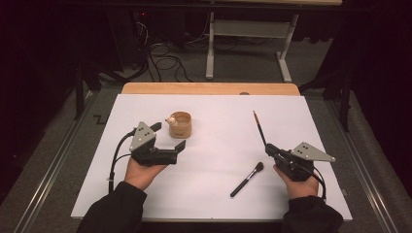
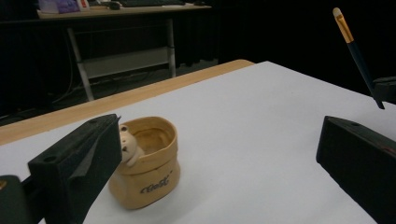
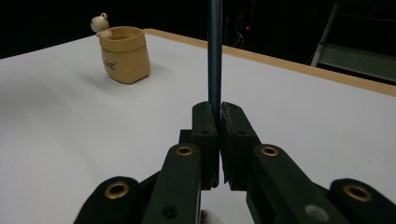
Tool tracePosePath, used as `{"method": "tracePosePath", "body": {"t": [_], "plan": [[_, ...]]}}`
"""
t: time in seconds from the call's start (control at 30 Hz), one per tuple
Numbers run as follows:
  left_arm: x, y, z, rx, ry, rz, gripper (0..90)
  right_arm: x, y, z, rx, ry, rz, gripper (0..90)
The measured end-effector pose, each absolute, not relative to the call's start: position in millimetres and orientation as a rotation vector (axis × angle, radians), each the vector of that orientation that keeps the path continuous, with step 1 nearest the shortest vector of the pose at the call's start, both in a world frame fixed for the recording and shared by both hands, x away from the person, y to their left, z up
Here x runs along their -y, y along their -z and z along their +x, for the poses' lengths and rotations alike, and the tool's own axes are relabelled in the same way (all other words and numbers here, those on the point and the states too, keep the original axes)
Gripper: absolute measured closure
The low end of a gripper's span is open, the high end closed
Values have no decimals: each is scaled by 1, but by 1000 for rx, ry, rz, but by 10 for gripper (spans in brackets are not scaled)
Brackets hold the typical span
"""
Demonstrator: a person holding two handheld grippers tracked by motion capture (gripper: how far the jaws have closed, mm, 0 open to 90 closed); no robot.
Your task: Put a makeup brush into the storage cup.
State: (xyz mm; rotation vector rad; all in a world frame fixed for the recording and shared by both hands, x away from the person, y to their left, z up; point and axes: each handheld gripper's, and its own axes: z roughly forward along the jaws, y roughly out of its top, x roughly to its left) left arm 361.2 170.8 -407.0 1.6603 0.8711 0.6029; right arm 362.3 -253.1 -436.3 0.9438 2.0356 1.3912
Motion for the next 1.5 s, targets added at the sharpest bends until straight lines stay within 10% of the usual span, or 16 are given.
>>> {"method": "tracePosePath", "body": {"t": [1.5], "plan": [[-144,427,357,-811,-500,1644,11,205,422,383,-2083,-1410,857,866]]}}
